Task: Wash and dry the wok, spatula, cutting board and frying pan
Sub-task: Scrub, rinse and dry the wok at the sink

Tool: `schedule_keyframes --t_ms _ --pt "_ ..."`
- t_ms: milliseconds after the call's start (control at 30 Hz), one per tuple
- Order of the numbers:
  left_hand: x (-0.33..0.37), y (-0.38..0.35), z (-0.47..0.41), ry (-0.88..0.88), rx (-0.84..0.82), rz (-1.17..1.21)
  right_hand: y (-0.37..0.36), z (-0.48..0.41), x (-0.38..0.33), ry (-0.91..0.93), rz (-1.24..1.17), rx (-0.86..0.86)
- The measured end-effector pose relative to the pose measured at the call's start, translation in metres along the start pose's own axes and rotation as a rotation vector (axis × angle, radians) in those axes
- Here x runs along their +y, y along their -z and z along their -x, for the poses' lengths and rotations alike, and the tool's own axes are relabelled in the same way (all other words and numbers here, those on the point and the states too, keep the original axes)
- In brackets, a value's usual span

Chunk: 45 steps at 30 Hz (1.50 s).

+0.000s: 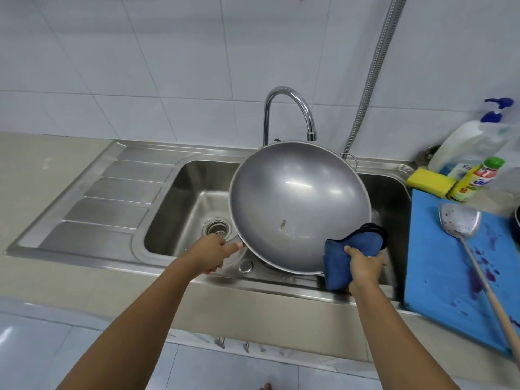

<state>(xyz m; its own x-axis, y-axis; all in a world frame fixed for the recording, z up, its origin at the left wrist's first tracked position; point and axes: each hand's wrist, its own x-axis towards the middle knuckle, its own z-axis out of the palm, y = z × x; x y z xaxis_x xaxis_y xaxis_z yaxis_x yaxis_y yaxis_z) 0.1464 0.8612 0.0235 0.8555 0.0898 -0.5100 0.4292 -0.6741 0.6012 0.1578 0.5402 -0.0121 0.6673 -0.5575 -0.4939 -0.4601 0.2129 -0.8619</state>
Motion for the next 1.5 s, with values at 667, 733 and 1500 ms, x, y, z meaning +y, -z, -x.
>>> schedule_keyframes --t_ms 667,733,1500 --pt "0.013 0.04 -0.002 -0.014 0.293 -0.39 -0.002 -0.008 -0.01 0.009 -0.052 0.066" --pt "0.021 0.037 -0.004 -0.034 0.325 -0.401 -0.004 -0.005 -0.008 -0.01 -0.055 0.062" --pt "0.02 0.031 0.009 0.032 0.075 -0.062 -0.005 0.0 -0.005 0.02 0.081 -0.127"
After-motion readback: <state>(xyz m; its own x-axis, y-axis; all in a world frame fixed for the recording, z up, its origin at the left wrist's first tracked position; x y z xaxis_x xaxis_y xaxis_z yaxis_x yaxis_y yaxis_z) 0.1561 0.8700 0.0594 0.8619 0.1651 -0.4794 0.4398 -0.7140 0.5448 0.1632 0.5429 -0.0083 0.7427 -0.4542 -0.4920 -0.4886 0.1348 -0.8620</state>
